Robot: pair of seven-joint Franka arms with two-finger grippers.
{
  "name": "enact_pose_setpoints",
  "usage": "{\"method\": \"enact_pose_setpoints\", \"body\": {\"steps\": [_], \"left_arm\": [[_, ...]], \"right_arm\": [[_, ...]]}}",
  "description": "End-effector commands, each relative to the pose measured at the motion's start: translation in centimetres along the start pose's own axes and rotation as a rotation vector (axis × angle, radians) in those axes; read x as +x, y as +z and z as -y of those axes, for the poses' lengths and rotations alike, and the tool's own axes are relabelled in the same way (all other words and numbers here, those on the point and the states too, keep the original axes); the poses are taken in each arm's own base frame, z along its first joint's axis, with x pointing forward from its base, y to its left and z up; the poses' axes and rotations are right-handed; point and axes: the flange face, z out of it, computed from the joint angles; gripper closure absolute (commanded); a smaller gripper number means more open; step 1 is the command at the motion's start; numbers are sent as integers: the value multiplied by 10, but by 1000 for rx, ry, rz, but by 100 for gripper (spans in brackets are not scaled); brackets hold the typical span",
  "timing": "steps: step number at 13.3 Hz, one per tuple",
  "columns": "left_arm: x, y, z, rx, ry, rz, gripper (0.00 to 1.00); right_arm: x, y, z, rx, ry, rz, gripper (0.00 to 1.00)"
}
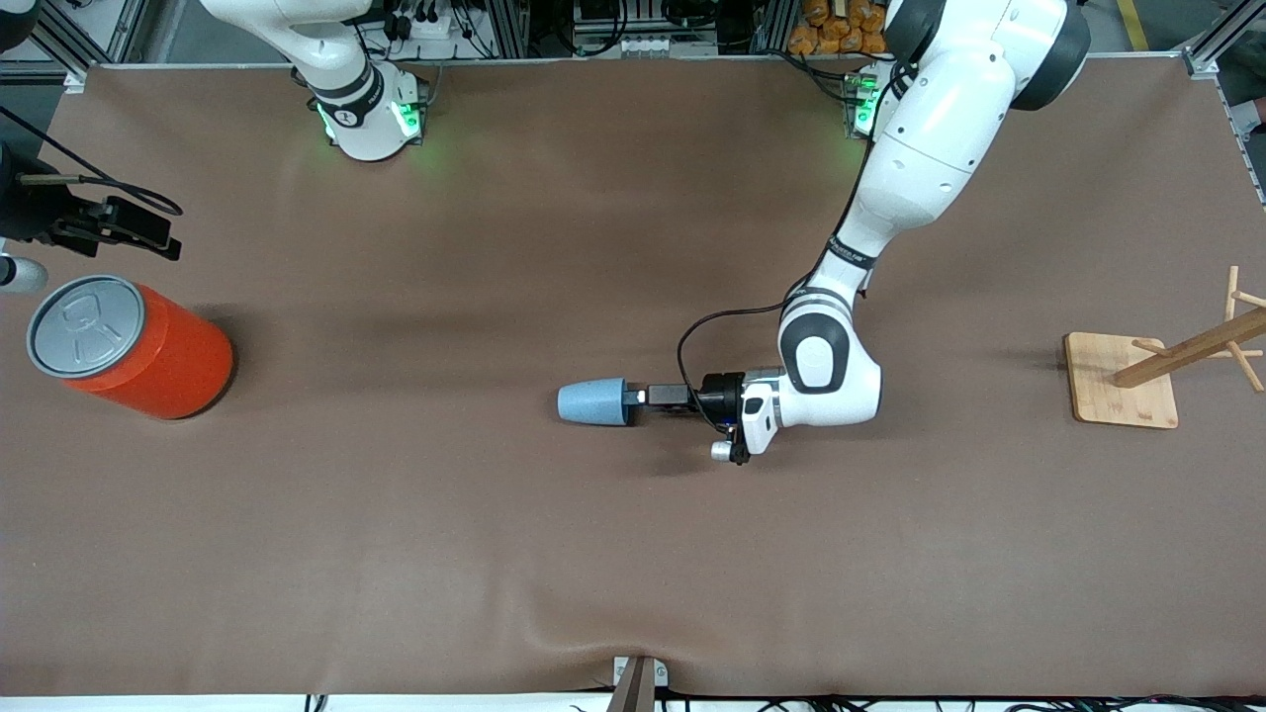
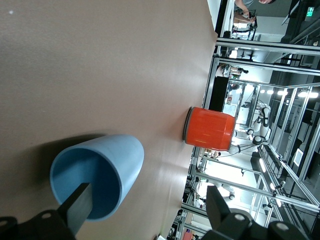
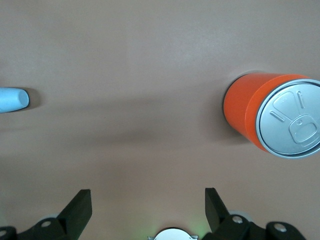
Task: Flip cup
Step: 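Close the left gripper on the blue cup's rim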
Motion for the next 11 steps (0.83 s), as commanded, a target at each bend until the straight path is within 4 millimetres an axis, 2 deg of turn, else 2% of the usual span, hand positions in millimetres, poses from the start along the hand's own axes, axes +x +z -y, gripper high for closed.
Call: {"method": "enact_pose_setpoints", "body": {"steps": [1,5,11], "left_arm": [[4,13,4,-5,6,-27,0],[-4,31,7,-3,-3,-31,0],[-6,42,5,-11,-1,-28,0]], "right_arm": [[-2,0,5,18,-2,4,0],[-3,0,20,15,-31,2,0],[-3,0,22,16,-33,-3,0]]}}
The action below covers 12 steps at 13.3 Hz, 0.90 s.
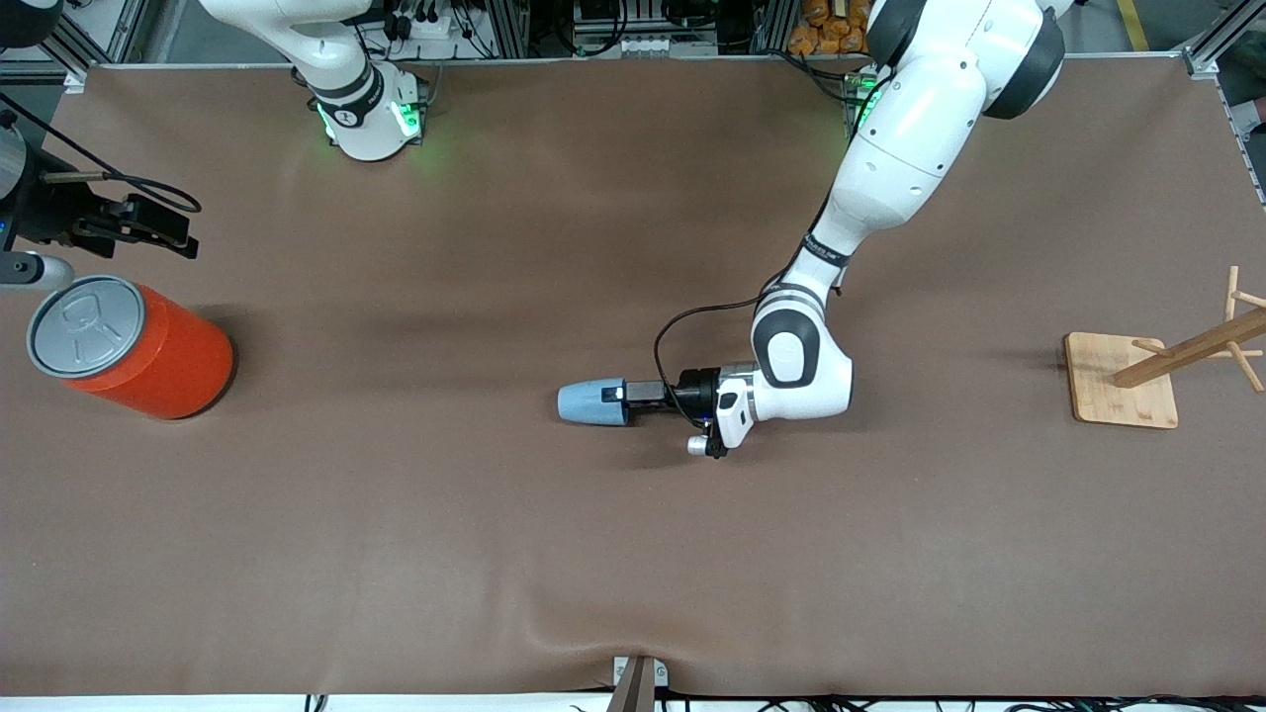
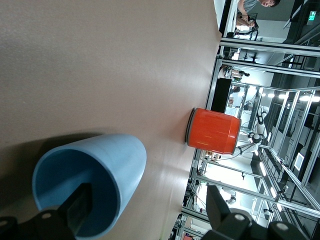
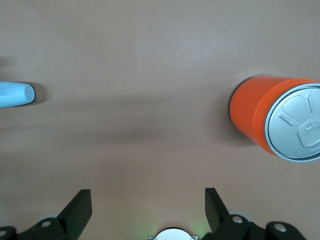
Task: Flip cup
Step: 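Close the left gripper on the blue cup's rim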
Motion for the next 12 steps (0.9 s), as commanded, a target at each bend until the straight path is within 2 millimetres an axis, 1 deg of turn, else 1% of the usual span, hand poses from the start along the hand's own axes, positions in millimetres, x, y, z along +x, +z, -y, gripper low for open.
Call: {"method": "enact_pose_setpoints", "body": {"steps": [1,3,4,5,6,7,8,9,12], "left_arm": [[4,9,-1,-15,14,-21,2],[0,16,-2,-8,17,-17,8],[0,17,-2,-5,20,-16,16],[-3,20,-2,-3,36,-12,32],[-4,21,1,1,51,-11,46],[-5,21,3,4,59,-9,66],[-4,21,4,5,67,-9,89],[-5,21,4,6,69,-7,100],[1,11,-1,6,81,-17,100]], "right_arm": [[-2,-1,7,18,-2,-4,0],[-1,-1,9,16,-5,-9,0],[-1,-1,8,16,-4,-9,0],[-1,-1,7,16,-2,-9,0],[-1,-1,7,16,-2,-10,0],[0,-2,9,16,-5,-19,0],[1,-1,10,13,-8,-25,0],[2,1,12,11,-10,-19,0],[3,4,11,11,-8,-15,0]]}}
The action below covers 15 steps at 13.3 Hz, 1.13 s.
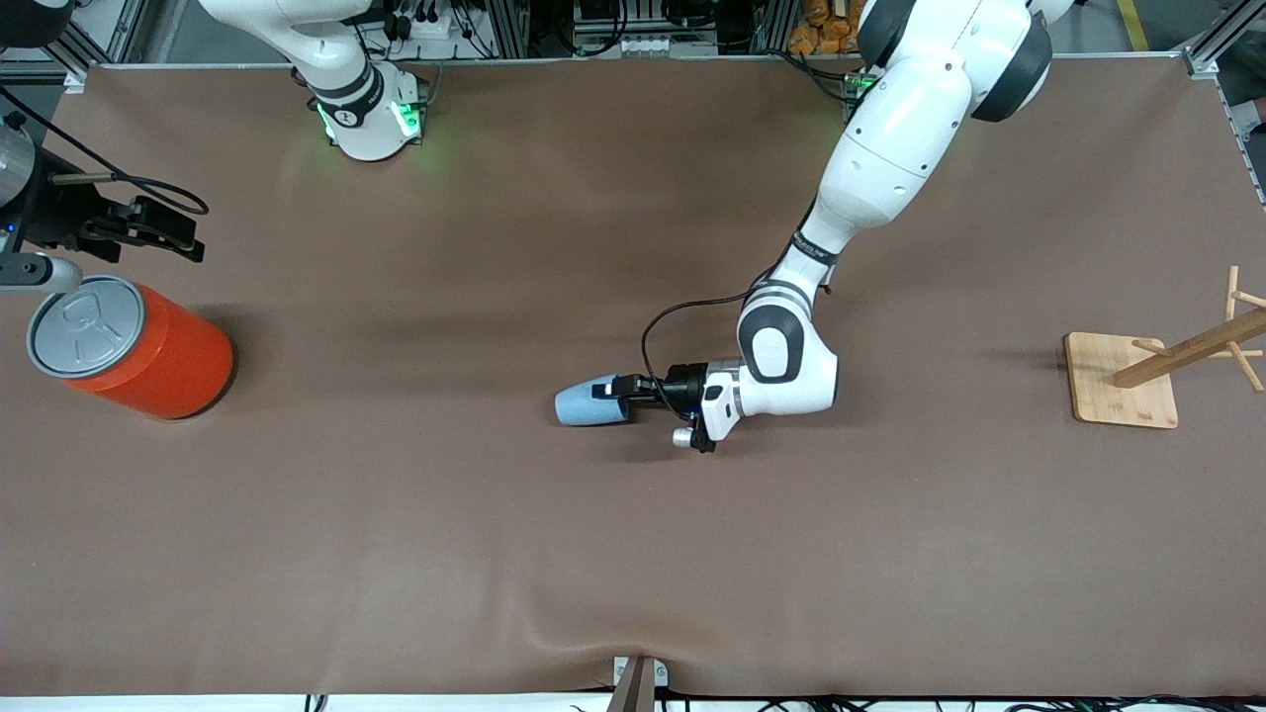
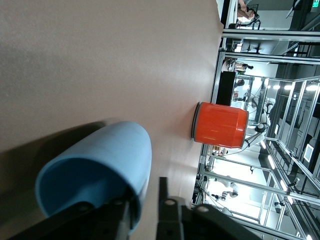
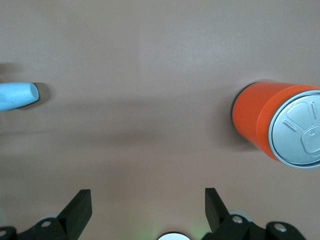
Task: Flip cup
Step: 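Close the left gripper on the blue cup's rim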
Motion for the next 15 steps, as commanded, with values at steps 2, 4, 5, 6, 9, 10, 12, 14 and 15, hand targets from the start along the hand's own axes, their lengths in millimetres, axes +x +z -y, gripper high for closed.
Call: {"method": "enact_pose_setpoints", "body": {"steps": [2,4,5,6,9,10,12,14,15], "left_arm": [[9,-5,-7,-14,19,-28,100],[13,-11,-13,-20,3,-27,100],[17,-17,-19,-21,-17,-23,100],[16,-18,-32,-19,-54,1,100],[18,-30,-72,-4,-103,17,100],[19,-39,-94,1,-81,13,100],[23,-60,-127,55,-42,16,100],[19,-79,-162,164,-33,27,100],[19,-91,-174,218,-25,22,100]], "right_arm": [[1,3,4,11,7,-1,0],[1,3,3,11,8,-1,0],[1,4,3,11,8,2,0],[0,4,4,11,8,2,0],[1,5,5,12,10,0,0],[1,5,8,12,7,0,0],[2,6,9,11,5,3,0],[2,6,8,10,5,3,0],[2,6,8,11,7,3,0]]}}
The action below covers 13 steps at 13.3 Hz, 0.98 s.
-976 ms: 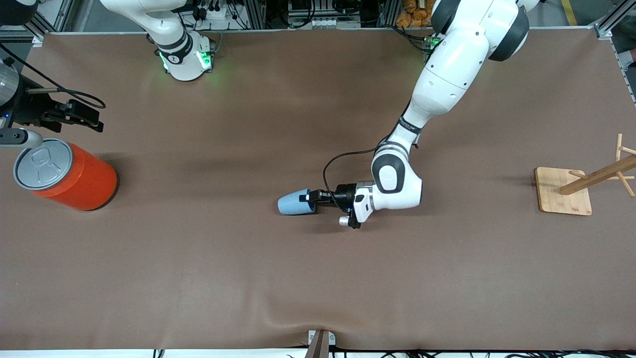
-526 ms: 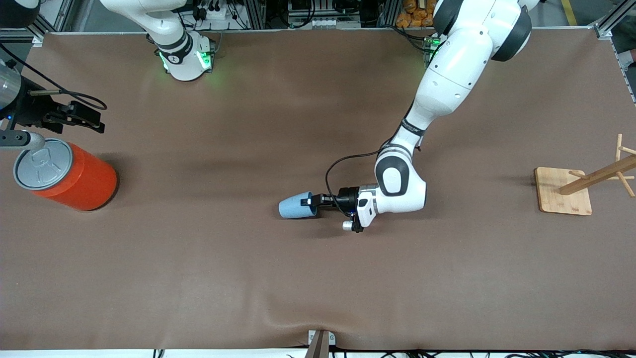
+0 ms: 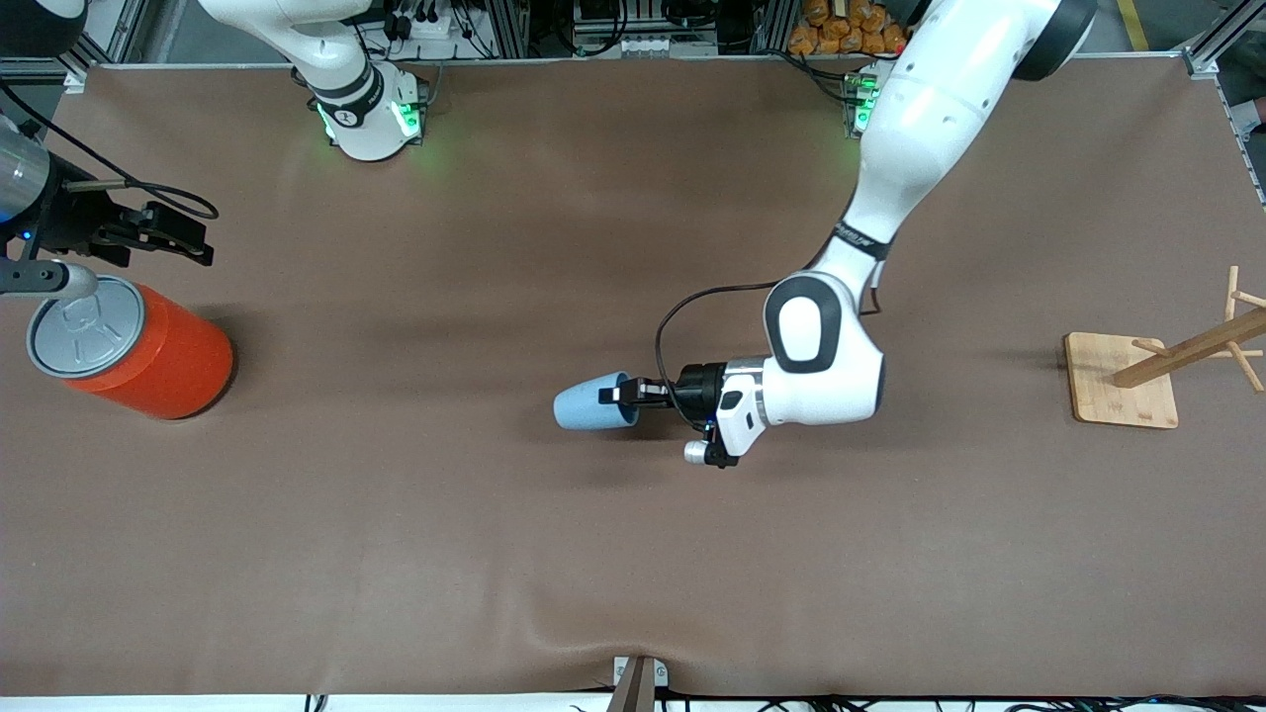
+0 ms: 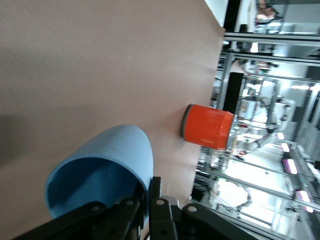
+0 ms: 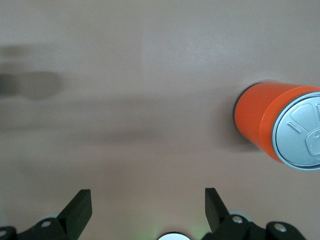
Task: Flip cup
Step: 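Lift the blue cup with the left gripper toward the wooden stand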
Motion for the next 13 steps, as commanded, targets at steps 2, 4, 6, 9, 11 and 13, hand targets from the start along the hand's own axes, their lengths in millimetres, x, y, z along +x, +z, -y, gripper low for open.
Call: {"method": "enact_pose_setpoints", "body": {"steps": [2,4,6,9,11,13], "left_arm": [[-13,-63,-38,193,50,-15,100],[-15,-111,-37,312,64,-15,100],[-27,-157,-38,479,114,-31,100],[-63,-194,-45,729,154,-67,100],[-78,-215,-32,902,175,-90,100],[-83,-230,-3,1007,188,-81,100]], "right_arm": [[-1,1,2,14,16,-5,0],[-1,1,2,12,15,-5,0],[-1,1,2,14,15,-5,0],[-1,1,2,12,15,-5,0],[-1,1,2,14,15,-5,0],[-1,1,1,12,17,-5,0]]}}
